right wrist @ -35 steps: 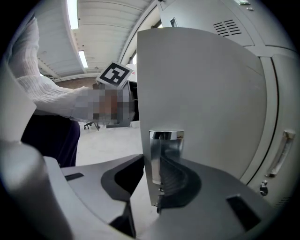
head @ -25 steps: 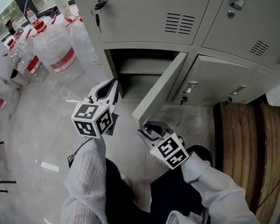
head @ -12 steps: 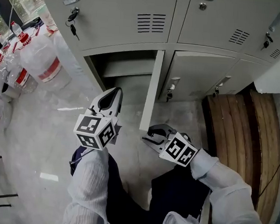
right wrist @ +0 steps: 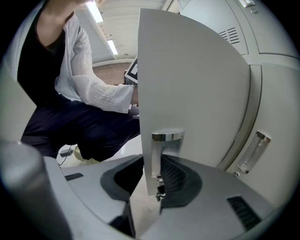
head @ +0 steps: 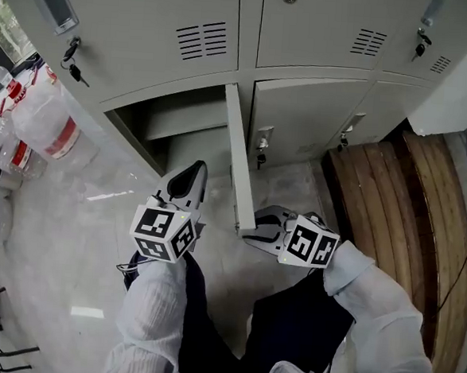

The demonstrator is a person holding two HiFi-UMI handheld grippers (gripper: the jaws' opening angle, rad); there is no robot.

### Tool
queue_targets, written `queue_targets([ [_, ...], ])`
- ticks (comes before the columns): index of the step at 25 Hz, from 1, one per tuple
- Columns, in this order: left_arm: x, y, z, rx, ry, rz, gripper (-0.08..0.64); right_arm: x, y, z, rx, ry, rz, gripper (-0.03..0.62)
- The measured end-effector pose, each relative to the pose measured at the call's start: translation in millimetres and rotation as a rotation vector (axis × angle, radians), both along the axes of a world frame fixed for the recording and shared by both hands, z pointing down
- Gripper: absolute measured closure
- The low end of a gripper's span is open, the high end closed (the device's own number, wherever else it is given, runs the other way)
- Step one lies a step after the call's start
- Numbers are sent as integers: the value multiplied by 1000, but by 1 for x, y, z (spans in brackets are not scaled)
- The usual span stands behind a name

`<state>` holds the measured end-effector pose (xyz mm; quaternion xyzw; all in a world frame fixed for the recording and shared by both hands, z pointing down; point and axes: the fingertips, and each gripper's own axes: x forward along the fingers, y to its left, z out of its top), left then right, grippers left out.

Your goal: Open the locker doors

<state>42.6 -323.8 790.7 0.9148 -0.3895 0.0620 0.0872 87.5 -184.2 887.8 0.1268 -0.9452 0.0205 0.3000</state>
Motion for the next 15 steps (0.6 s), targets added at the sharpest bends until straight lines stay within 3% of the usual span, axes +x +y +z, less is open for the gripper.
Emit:
queue_targets([
  [9, 22, 11, 15, -12, -7, 88, 549, 38, 2, 4, -29, 45, -41, 477],
  [15, 27, 11, 21, -22, -15, 113, 548, 36, 2, 5, -44, 19, -23, 476],
])
